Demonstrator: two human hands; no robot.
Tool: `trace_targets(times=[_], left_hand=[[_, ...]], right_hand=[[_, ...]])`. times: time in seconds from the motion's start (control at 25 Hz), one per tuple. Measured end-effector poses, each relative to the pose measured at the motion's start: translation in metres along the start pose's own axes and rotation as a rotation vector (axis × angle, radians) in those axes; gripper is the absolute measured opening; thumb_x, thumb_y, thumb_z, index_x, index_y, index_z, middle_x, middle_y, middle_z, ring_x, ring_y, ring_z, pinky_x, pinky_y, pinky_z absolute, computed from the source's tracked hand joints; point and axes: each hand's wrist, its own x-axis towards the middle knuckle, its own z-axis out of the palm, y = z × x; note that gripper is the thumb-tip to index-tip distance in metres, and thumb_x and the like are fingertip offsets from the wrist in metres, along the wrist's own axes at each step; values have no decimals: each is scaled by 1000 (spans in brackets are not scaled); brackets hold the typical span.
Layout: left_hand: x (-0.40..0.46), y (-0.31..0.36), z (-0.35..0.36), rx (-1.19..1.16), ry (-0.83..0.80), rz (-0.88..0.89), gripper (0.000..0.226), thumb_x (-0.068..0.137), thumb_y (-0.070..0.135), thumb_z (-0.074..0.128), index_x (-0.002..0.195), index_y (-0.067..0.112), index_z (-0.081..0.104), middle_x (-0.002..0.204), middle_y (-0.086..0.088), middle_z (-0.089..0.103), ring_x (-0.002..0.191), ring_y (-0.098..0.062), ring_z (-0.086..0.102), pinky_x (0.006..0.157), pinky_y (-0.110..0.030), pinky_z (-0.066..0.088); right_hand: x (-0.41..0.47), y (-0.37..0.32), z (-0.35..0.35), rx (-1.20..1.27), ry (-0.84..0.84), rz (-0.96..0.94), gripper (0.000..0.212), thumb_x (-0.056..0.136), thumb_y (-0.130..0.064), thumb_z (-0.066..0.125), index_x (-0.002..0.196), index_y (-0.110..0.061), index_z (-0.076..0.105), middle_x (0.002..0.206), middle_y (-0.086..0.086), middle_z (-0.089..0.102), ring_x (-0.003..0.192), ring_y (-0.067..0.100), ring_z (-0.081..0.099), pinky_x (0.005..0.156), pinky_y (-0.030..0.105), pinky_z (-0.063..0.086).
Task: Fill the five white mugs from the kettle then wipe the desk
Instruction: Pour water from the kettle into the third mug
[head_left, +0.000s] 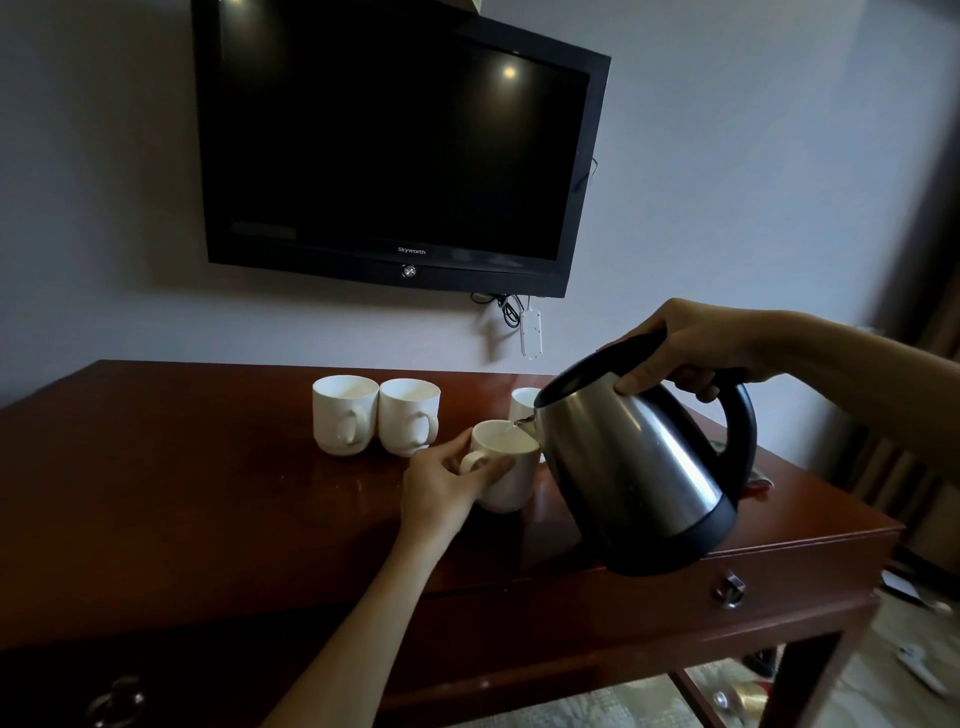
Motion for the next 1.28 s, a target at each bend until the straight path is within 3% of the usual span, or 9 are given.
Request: trace_targets(times=[0.52,0.76,0.96,1.16,1.28], left_hand=[[-1,0,0,-12,26,-19,87,52,69,85,125,22,75,105,9,79,103,-4,72,94,-36,60],[2,-7,0,-32,26,-34,93,51,76,86,126,22,74,106,6,80,106,-12,73,95,-47,59],[0,-2,0,-20,38,-36,105,43,84,81,127,22,73,111,6,79,109,-7,71,98,-42,58],[0,-1,-1,-31,36,-52,108,41,83,82,128,19,72,117,4,77,113,-6,69,100,-40,58],[-1,1,0,-40,35,-59,100,47,72,86,129,17,72,119,1,76,114,-6,68,101,-39,57]], right_hand=[[-5,-7,3,-63,-10,12,21,78,-14,84,88,-2,71,53,1,22,41,12,23,41,22,30],[-4,-6,2,-62,-17,24,22,77,-14,85,89,-2,71,54,1,22,43,13,20,43,22,28],[-3,-9,2,-122,4,12,47,78,-14,85,112,12,65,51,0,24,41,13,23,42,22,31],[-3,-10,3,-120,2,3,49,79,-15,84,115,12,65,49,-2,26,40,12,24,42,24,32],[-3,-8,2,-111,3,9,50,79,-15,84,115,12,64,49,-2,26,41,12,24,42,24,32]])
